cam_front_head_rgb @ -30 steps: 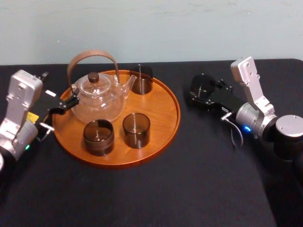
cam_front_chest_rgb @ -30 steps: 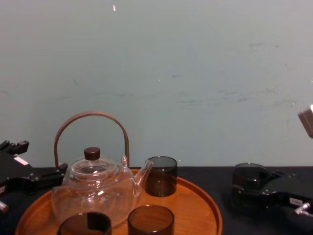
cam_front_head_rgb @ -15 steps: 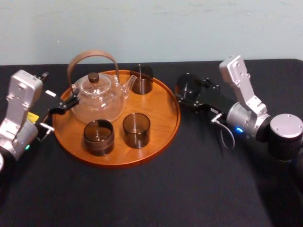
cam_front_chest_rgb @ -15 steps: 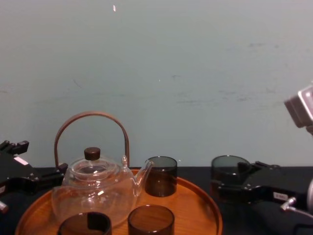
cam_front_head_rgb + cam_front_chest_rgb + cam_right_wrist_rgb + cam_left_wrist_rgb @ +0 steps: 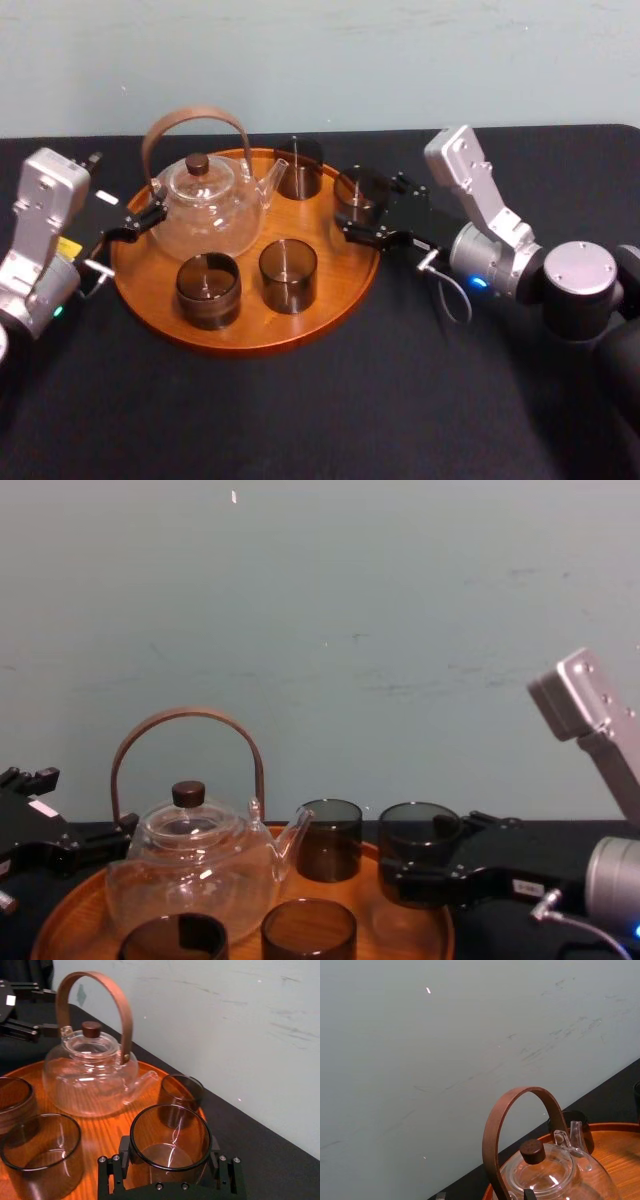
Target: Pick up the glass from the table and place it on the tray.
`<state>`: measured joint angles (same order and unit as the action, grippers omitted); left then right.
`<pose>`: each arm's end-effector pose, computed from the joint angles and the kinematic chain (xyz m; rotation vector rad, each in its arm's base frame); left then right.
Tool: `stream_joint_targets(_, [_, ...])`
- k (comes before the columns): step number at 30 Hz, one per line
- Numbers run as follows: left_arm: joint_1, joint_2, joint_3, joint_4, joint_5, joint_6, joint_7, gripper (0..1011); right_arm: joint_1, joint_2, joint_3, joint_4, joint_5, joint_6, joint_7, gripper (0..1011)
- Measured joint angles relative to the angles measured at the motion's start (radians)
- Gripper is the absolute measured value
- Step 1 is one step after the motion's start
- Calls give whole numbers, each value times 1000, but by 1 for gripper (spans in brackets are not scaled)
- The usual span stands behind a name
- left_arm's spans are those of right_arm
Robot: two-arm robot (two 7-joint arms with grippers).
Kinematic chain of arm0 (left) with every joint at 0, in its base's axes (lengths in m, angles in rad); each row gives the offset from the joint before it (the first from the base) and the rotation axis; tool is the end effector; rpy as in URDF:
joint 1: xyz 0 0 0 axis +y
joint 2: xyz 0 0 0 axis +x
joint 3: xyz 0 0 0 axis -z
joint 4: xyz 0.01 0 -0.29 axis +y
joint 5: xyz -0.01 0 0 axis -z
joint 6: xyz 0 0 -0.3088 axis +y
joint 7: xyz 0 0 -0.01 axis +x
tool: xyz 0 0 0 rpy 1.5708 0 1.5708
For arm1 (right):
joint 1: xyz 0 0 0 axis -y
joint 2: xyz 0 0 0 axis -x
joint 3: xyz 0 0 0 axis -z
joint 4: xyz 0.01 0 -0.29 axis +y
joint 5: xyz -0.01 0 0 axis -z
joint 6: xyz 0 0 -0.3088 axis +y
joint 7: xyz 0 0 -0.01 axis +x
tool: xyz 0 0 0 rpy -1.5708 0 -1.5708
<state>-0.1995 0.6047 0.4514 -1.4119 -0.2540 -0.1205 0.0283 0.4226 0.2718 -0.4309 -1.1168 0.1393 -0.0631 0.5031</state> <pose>0.3581 0.0827 -0.3023 0.3045 -0.2849 1.2480 0.4289 -0.0001 -0.3059 -0.2677 -0.1043 -0.7856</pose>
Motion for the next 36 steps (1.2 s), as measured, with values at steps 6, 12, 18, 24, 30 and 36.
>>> stream_joint_targets(6, [0, 0, 0, 0, 0, 0, 0, 1010, 5, -7, -24, 6, -3, -1, 1, 916])
stream_joint_targets(12, [0, 0, 0, 0, 0, 0, 0, 1009, 9, -16, -42, 23, -6, -8, 1, 916])
stream_joint_targets(18, [0, 0, 0, 0, 0, 0, 0, 1009, 16, -25, -52, 45, -6, -25, 3, 916])
stream_joint_targets(24, [0, 0, 0, 0, 0, 0, 0, 1009, 26, -37, -58, 76, -4, -44, 4, 916])
stream_joint_targets(30, [0, 0, 0, 0, 0, 0, 0, 1010, 32, -44, -60, 95, -2, -55, 4, 916])
stream_joint_targets(36, [0, 0, 0, 0, 0, 0, 0, 1010, 39, -52, -59, 119, -1, -69, 0, 916])
